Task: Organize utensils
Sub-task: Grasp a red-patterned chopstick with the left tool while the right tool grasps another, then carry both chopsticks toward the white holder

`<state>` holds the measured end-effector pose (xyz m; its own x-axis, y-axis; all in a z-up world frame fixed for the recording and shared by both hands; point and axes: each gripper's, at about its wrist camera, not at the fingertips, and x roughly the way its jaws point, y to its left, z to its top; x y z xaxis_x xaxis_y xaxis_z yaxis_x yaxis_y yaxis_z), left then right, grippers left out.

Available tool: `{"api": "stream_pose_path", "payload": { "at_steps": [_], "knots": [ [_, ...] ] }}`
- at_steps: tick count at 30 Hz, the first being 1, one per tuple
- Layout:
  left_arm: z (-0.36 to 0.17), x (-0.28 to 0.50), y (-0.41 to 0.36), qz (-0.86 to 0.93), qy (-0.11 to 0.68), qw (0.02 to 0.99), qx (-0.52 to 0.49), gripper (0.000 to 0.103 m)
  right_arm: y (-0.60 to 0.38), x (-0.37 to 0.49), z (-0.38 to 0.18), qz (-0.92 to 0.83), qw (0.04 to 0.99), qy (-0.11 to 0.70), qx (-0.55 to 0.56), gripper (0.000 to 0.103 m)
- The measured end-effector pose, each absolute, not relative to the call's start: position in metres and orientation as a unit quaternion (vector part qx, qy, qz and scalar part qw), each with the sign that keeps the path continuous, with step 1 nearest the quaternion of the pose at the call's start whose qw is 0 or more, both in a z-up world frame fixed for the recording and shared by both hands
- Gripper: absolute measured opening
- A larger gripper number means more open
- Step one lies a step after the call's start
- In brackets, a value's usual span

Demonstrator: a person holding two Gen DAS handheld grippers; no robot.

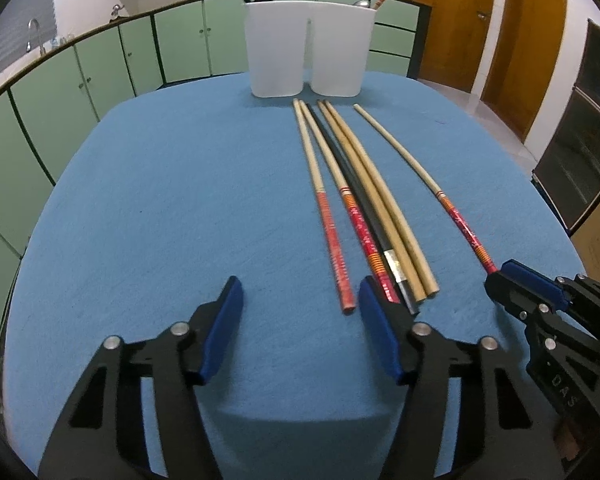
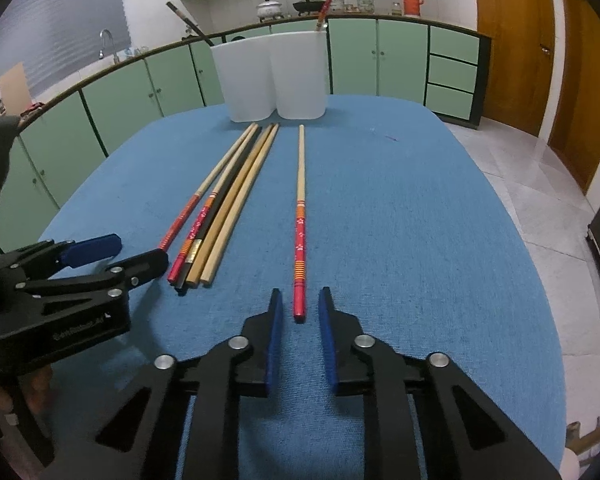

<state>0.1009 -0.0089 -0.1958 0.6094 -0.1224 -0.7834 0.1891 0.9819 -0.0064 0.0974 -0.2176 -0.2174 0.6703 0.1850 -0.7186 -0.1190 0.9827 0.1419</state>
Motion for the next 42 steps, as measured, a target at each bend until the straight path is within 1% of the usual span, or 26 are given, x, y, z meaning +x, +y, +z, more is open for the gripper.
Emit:
{"api": "stream_pose_path", "payload": {
  "at_steps": [1,2,4,5,7,8,9,12,16,23,31,37,42],
  "knots": [
    [-0.196,0.101,-0.01,-0.089,0.433,0.896,0.039,0.048,-0.219,0.098,-0.218,0.082,0.913,0.398,0.044,0.012],
    [-0.195,0.1,-0.012,-0.093,0.432,0.896,0.038,0.046,-0.22,0.098,-0.218,0.081,0.913,0.398,0.044,0.01],
    [-0.195,0.098,-0.016,-0.102,0.43,0.896,0.041,0.033,-0.22,0.098,-0.217,0.078,0.913,0.398,0.044,0.009],
    [-0.195,0.097,-0.018,-0.104,0.429,0.896,0.043,0.029,-0.219,0.098,-0.217,0.077,0.913,0.398,0.043,0.006],
    [-0.195,0.095,-0.023,-0.114,0.427,0.896,0.046,0.015,-0.219,0.098,-0.217,0.077,0.913,0.398,0.043,0.006],
    [-0.195,0.094,-0.025,-0.116,0.426,0.896,0.048,0.01,-0.22,0.098,-0.217,0.077,0.913,0.399,0.044,0.006],
    [-0.195,0.094,-0.026,-0.118,0.426,0.896,0.05,0.007,-0.22,0.098,-0.217,0.078,0.912,0.399,0.047,0.006],
    [-0.191,0.092,-0.022,-0.121,0.426,0.895,0.046,0.007,-0.223,0.097,-0.213,0.08,0.912,0.399,0.051,0.006],
    [-0.171,0.085,-0.013,-0.112,0.4,0.908,0.051,0.007,-0.227,0.093,-0.196,0.081,0.918,0.385,0.046,0.006],
    [-0.115,0.074,0.004,-0.106,0.338,0.934,0.051,0.006,-0.236,0.085,-0.143,0.086,0.938,0.335,0.023,0.006],
    [-0.05,0.085,0.015,-0.12,0.277,0.953,0.027,0.005,-0.248,0.093,-0.076,0.107,0.954,0.28,0.026,0.006],
    [-0.017,0.1,0.013,-0.134,0.251,0.959,0.014,0.005,-0.255,0.11,-0.032,0.13,0.958,0.251,0.042,0.006],
    [0.002,0.108,0.008,-0.146,0.238,0.96,0.007,0.005,-0.258,0.126,-0.01,0.148,0.958,0.243,0.044,0.006]
  ]
}}
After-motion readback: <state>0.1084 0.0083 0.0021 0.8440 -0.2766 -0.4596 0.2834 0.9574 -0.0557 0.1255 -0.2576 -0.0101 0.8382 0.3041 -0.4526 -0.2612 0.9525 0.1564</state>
